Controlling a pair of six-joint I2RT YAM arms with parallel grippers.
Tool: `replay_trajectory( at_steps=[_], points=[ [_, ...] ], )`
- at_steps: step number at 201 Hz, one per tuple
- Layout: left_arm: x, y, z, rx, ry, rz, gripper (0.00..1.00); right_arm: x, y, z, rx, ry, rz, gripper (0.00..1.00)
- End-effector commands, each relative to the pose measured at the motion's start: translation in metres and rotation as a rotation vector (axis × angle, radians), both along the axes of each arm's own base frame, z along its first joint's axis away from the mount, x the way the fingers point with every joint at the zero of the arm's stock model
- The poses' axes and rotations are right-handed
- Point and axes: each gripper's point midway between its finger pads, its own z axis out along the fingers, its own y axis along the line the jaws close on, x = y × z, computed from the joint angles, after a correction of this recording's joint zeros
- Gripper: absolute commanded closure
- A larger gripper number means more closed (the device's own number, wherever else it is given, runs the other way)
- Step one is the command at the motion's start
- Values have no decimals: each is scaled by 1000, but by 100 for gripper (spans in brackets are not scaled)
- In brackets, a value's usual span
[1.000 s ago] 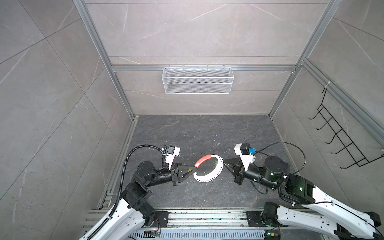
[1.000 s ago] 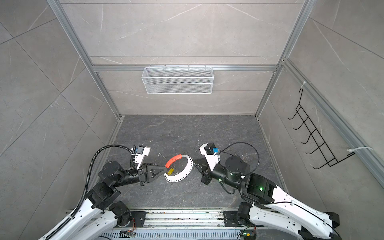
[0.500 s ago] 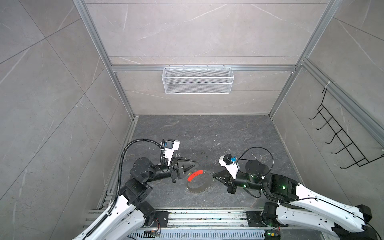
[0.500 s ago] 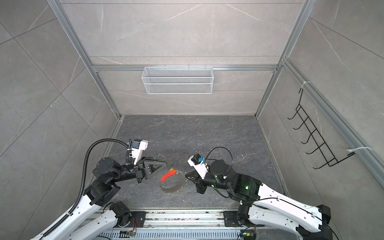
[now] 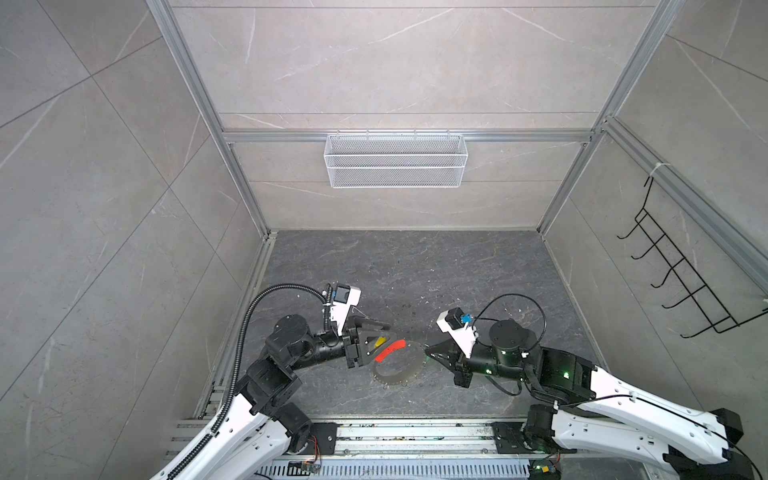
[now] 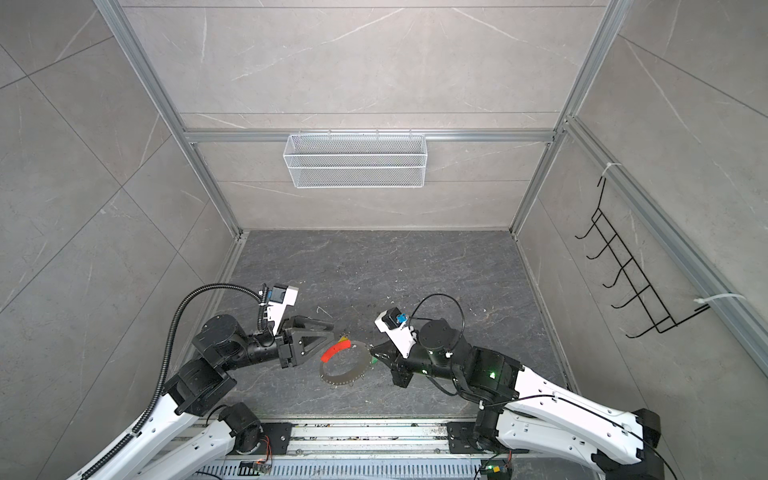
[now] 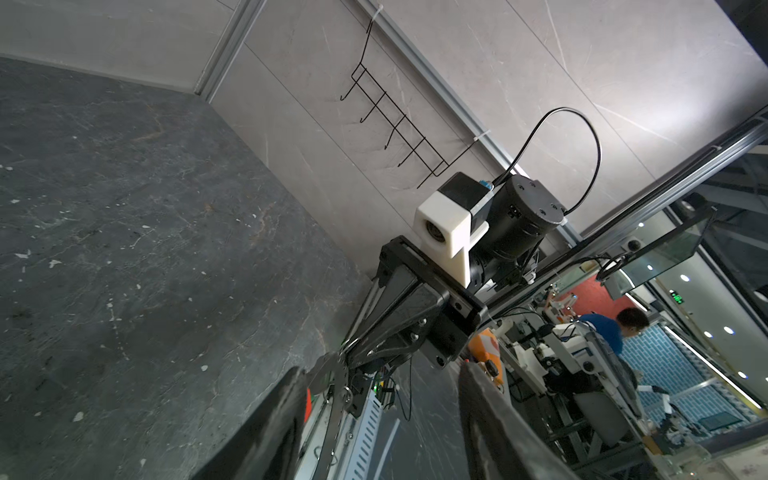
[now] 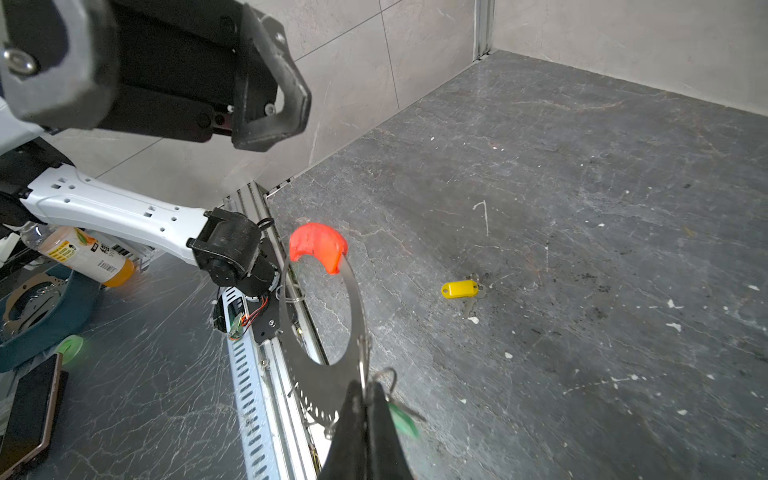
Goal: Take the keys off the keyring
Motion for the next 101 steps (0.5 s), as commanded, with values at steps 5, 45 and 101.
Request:
replay_trajectory(
  at_steps=[5, 45, 101],
  points=[
    [0, 2, -18, 66, -12, 8, 38, 3, -7, 20, 40, -26, -38, 100],
    [6, -2, -40, 132, 37, 9, 36, 4, -7, 29, 64, -20, -55, 100],
    [9, -10, -59, 153, 100, -18, 34, 8, -9, 38, 75, -28, -75, 100]
  ],
)
